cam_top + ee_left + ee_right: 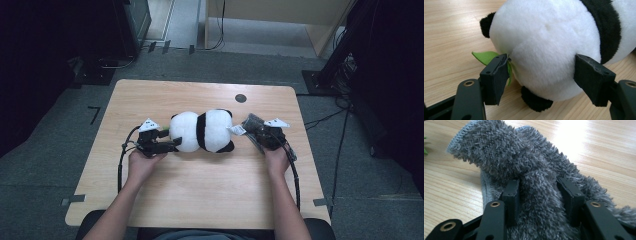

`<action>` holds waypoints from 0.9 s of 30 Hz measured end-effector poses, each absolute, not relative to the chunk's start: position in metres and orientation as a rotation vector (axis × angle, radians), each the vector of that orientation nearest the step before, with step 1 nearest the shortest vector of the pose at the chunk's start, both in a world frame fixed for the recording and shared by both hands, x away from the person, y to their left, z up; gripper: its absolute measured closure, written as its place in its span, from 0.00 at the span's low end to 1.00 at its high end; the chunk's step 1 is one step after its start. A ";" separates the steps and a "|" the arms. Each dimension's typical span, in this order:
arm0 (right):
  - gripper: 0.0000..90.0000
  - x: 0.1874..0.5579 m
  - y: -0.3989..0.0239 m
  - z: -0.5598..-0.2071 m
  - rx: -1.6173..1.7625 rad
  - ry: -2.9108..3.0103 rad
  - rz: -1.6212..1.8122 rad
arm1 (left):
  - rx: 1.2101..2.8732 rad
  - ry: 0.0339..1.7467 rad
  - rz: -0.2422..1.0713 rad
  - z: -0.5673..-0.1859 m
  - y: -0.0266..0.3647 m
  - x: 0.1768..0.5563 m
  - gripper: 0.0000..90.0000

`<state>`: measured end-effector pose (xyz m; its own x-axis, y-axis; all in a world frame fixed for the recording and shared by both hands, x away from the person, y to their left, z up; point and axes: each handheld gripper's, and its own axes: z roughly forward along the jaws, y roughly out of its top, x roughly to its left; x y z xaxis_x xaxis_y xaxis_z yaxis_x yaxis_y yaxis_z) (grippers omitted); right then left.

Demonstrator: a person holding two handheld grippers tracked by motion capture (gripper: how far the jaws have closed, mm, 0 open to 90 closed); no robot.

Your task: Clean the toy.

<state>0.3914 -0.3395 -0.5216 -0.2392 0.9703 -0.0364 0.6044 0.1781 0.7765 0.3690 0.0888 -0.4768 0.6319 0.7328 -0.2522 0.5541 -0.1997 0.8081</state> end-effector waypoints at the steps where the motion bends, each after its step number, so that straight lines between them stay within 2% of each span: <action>1: 0.62 0.391 -0.339 -0.522 1.473 1.920 0.879 | 1.879 1.024 0.234 -0.477 0.089 0.368 0.32; 5: 0.63 0.390 -0.337 -0.522 1.458 1.915 0.859 | 1.876 1.020 0.237 -0.477 0.089 0.368 0.32; 10: 0.80 0.390 -0.338 -0.522 1.461 1.928 0.884 | 1.869 1.056 0.171 -0.478 0.091 0.371 0.32; 13: 0.84 0.389 -0.340 -0.521 1.478 1.928 0.915 | 1.879 1.041 0.187 -0.478 0.091 0.371 0.31; 21: 0.86 0.389 -0.343 -0.509 1.527 1.946 0.957 | 1.901 1.032 0.226 -0.476 0.090 0.373 0.24; 27: 0.86 0.391 -0.344 -0.491 1.535 1.962 0.972 | 1.910 1.022 0.230 -0.475 0.089 0.374 0.23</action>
